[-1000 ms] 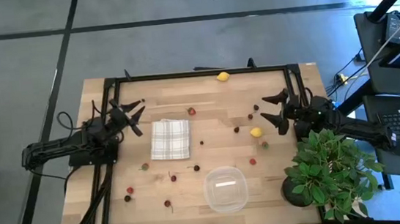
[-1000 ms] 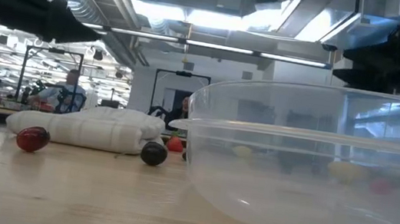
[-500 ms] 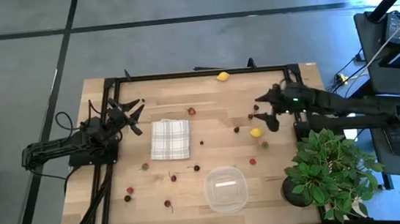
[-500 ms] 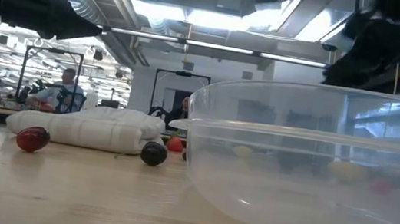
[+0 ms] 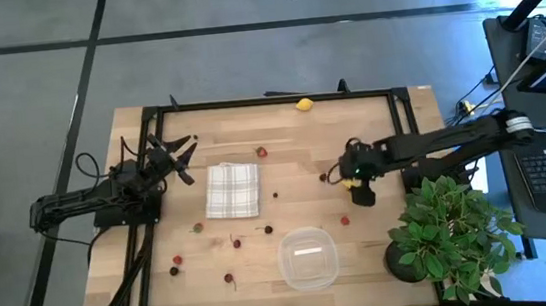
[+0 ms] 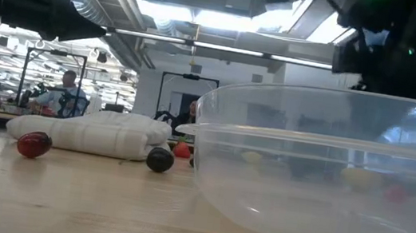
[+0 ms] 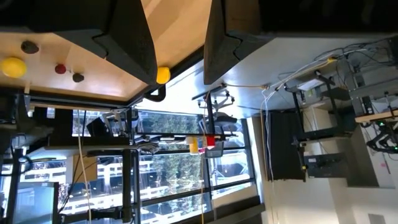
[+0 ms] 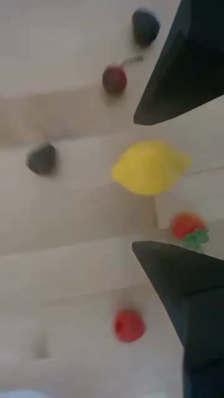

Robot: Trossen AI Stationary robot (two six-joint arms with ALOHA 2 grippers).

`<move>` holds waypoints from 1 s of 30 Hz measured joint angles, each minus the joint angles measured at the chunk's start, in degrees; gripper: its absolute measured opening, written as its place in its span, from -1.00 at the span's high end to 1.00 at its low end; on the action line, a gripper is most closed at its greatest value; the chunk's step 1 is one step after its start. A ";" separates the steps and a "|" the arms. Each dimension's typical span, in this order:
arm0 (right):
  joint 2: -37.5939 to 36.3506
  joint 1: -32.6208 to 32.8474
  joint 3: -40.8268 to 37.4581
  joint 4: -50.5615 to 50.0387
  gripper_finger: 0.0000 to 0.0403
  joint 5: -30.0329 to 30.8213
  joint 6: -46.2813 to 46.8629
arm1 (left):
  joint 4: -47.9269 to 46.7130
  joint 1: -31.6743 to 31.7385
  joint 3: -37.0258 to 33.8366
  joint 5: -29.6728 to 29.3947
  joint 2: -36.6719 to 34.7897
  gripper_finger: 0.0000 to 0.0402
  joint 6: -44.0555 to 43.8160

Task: Pick and placing Produce into tupperware
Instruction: Put the bottom lemon into the transparent container

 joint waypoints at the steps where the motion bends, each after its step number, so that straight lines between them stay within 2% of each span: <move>1: 1.33 0.60 -0.32 -0.02 -0.59 0.02 -0.04 | 0.00 -0.02 0.00 0.00 0.00 0.37 0.00; 4: 4.69 1.62 -0.57 -0.05 -0.58 0.34 -0.26 | 0.00 0.00 0.01 0.00 0.00 0.37 0.00; 9: 8.16 1.74 -0.57 0.43 -0.58 6.26 -0.89 | -0.02 -0.02 0.00 0.00 0.00 0.37 0.02; 26: 17.56 -1.16 -0.37 3.60 -0.57 5.33 -4.76 | -2.37 -0.01 0.00 0.02 0.00 0.37 -0.07; 30: 17.95 -2.08 -0.40 3.60 -0.44 4.09 -4.65 | -3.76 -0.02 0.01 0.02 0.00 0.37 -0.09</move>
